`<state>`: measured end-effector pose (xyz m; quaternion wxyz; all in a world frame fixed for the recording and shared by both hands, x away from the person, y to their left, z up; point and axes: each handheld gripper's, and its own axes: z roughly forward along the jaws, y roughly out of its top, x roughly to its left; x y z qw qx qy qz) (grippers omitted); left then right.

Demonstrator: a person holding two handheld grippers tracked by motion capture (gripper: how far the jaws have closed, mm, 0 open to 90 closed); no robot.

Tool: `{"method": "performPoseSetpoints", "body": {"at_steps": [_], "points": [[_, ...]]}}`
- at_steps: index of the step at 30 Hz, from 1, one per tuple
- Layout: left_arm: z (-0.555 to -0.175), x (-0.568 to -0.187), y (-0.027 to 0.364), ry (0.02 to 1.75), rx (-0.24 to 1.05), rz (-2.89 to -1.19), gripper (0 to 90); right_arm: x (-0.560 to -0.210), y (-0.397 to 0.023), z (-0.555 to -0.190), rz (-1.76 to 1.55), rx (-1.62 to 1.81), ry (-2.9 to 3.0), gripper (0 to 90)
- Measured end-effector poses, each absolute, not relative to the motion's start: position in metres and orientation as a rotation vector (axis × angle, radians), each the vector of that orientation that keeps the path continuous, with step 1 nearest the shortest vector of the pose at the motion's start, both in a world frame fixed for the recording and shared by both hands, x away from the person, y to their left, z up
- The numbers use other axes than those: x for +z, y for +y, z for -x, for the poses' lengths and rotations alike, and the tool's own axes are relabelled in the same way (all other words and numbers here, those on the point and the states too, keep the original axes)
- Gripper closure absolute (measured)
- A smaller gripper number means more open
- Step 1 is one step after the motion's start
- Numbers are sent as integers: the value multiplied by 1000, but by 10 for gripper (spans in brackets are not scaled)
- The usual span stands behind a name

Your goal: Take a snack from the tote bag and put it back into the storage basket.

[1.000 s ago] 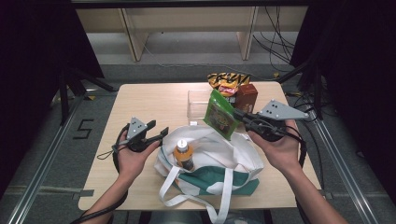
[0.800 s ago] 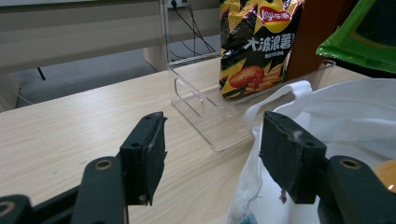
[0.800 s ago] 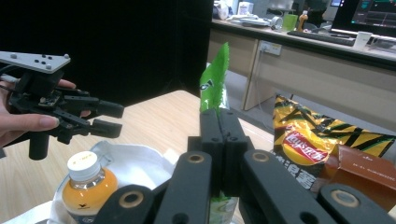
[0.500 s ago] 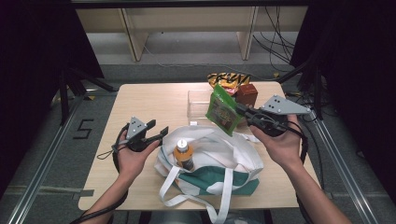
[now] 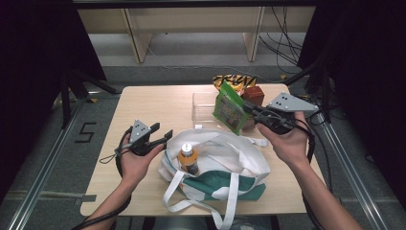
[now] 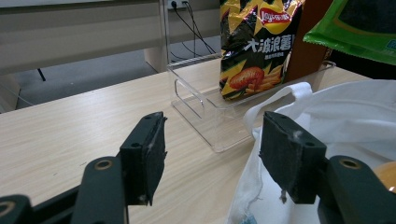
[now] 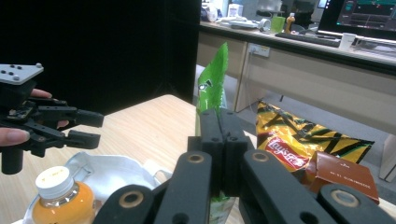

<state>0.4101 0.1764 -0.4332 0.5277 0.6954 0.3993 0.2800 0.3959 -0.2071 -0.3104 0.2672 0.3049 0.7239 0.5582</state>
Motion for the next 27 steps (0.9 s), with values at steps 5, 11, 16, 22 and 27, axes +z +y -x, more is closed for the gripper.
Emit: {"method": "performPoseSetpoints", "body": {"at_steps": [5, 11, 16, 22, 27], "points": [[-410, -433, 176, 954, 666, -1663, 399, -311, -210, -400, -808, 1491, 1944, 900], [-410, -433, 177, 955, 669, -1661, 398, -310, -207, -403, -827, 1496, 1947, 900], [-411, -433, 177, 949, 670, -1654, 399, -309, -204, -406, -821, 1493, 1951, 900], [-410, -432, 178, 950, 672, -1657, 399, -306, -201, -411, -801, 1476, 1942, 900], [-410, -432, 178, 952, 672, -1657, 399, -307, -199, -416, -797, 1476, 1932, 900]]}}
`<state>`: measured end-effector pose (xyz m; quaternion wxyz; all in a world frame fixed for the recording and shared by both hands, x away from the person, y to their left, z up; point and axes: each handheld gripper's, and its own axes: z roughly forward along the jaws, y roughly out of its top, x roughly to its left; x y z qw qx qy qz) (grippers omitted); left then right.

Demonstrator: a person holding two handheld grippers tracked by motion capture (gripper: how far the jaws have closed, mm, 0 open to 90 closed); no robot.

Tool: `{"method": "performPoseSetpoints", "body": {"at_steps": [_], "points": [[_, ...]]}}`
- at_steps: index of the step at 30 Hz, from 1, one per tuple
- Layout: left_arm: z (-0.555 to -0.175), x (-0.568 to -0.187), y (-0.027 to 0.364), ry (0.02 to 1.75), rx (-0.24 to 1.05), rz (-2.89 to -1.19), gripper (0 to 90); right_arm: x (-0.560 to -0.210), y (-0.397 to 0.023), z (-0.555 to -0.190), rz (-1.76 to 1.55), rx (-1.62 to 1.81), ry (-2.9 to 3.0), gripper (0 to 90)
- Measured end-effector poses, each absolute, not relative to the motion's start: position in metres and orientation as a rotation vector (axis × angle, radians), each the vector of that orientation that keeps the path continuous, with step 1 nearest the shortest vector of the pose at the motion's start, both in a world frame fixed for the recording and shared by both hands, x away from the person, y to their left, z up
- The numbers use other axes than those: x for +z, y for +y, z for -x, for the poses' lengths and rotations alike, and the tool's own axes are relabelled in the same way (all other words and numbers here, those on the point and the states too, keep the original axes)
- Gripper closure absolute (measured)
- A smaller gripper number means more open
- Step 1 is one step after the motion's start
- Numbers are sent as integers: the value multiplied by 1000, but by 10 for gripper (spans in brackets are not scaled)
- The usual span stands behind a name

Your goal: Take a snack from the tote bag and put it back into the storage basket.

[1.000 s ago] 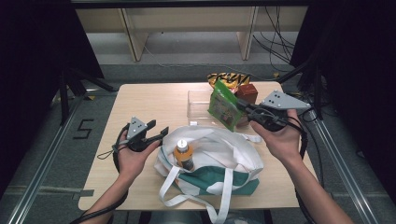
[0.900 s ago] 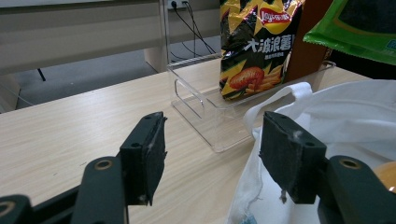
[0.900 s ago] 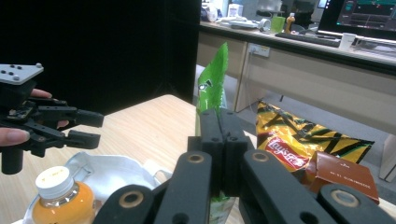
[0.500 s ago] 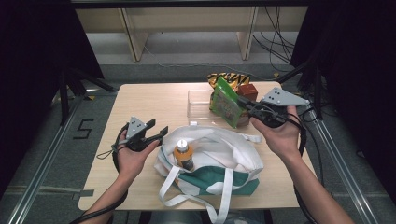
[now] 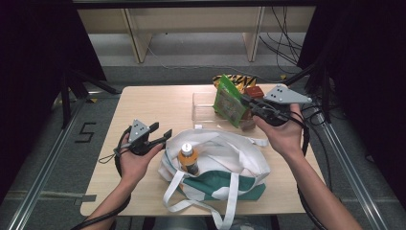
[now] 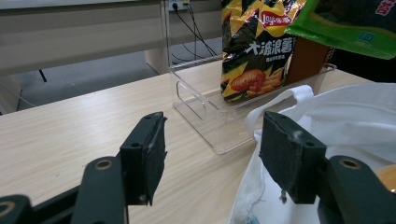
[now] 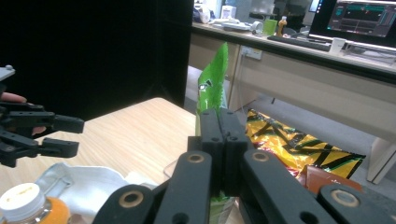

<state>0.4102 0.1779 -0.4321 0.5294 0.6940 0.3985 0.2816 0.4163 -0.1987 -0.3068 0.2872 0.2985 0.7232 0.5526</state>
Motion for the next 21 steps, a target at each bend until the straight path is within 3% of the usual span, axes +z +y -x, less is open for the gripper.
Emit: {"method": "performPoseSetpoints", "body": {"at_steps": [21], "points": [[-410, -430, 181, 953, 679, -1644, 399, -312, -195, -446, -824, 1428, 1915, 900]]}}
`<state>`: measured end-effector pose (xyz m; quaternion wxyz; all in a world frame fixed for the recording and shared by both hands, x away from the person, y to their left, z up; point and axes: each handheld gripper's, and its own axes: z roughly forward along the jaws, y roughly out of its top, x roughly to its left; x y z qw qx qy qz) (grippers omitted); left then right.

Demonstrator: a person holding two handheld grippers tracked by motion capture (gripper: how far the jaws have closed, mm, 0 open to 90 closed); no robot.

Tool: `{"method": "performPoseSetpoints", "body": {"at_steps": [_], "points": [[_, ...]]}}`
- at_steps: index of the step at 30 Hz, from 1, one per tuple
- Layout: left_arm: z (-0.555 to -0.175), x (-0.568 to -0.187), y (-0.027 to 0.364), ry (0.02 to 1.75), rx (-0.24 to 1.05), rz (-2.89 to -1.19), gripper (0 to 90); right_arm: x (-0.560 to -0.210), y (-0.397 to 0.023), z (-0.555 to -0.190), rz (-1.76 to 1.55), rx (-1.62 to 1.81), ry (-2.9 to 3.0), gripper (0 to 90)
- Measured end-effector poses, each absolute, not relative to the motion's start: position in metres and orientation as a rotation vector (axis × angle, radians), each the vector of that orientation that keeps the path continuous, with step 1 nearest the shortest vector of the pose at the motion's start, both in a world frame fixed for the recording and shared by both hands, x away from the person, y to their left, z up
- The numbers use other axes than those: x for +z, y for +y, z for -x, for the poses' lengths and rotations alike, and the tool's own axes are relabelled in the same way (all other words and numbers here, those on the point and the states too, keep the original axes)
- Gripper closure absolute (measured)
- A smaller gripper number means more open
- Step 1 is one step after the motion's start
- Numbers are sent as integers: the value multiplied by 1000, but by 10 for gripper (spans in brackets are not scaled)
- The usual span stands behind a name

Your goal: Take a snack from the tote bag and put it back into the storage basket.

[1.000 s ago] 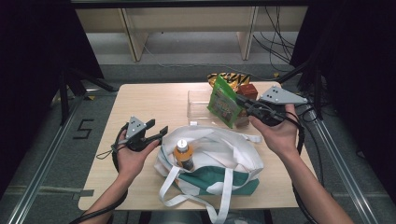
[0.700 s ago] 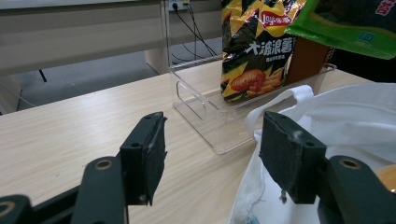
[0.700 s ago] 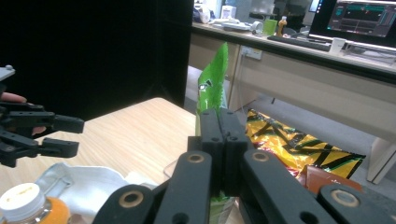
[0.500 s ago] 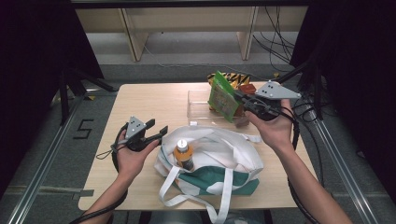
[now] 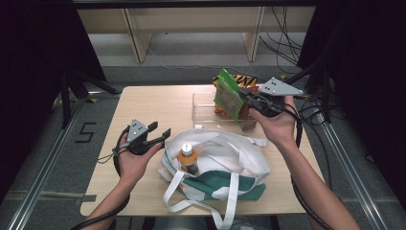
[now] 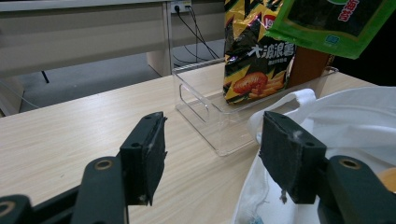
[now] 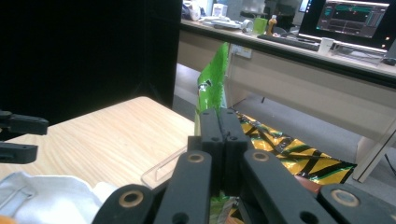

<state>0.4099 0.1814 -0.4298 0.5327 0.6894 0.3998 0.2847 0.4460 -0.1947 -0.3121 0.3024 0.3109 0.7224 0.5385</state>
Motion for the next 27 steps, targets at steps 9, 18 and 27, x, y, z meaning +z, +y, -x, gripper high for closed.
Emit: {"method": "performPoseSetpoints", "body": {"at_steps": [9, 18, 27], "points": [[-410, -431, 181, 955, 678, -1645, 399, -313, -195, -460, -826, 1413, 1893, 900], [-410, -431, 181, 953, 677, -1652, 399, -320, -193, -474, -813, 1393, 1880, 900], [-410, -431, 180, 952, 679, -1654, 399, -328, -191, -485, -809, 1361, 1879, 900]]}}
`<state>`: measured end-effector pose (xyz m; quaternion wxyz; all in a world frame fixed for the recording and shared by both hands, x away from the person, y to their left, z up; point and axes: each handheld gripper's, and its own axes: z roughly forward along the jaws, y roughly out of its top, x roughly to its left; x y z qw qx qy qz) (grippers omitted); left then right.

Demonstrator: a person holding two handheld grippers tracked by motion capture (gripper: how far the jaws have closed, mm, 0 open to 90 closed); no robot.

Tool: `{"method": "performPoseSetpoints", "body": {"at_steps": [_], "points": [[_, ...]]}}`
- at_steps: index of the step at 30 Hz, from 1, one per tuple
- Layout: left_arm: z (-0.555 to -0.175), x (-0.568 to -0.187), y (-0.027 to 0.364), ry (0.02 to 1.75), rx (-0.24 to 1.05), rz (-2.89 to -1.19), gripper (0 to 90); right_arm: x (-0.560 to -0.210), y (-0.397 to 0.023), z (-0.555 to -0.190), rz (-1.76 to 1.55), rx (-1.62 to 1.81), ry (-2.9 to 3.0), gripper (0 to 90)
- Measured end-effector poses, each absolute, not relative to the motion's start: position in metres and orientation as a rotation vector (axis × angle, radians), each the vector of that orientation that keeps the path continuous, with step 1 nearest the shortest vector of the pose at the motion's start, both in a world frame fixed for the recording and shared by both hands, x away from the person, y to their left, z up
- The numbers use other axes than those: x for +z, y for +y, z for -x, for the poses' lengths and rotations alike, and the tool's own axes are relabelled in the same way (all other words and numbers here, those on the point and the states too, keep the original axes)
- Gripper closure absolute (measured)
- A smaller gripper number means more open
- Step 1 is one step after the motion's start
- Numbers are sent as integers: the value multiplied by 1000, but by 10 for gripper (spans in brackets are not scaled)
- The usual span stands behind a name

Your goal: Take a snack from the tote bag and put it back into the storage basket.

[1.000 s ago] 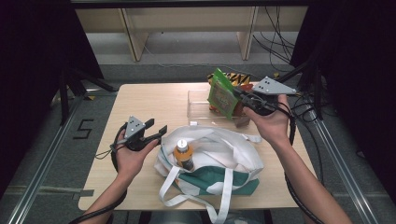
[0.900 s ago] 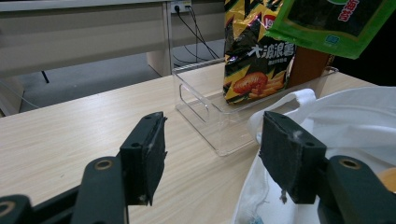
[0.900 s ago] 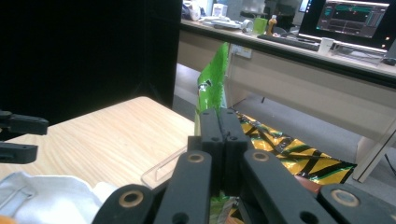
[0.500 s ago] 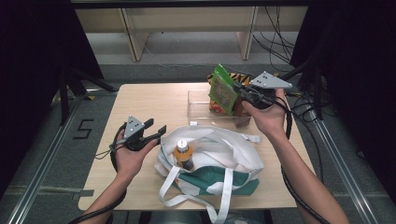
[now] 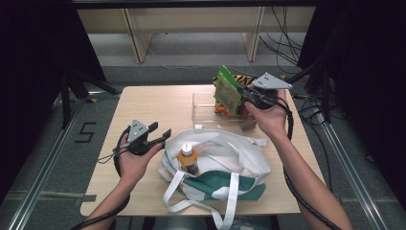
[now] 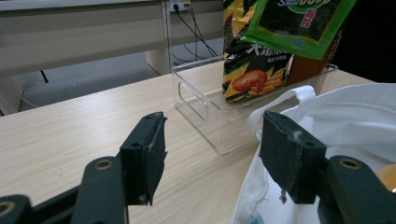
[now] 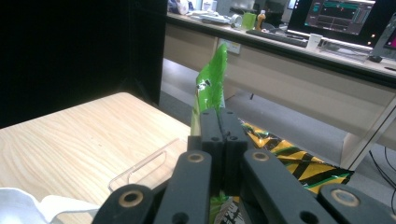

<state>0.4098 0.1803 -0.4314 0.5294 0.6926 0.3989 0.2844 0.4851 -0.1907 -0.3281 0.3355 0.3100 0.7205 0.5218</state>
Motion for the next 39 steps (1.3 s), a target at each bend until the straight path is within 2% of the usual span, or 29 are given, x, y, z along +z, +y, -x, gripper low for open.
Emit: {"method": "performPoseSetpoints", "body": {"at_steps": [39], "points": [[-410, -432, 181, 952, 677, -1659, 399, -356, -180, -506, -817, 1284, 1896, 900]]}}
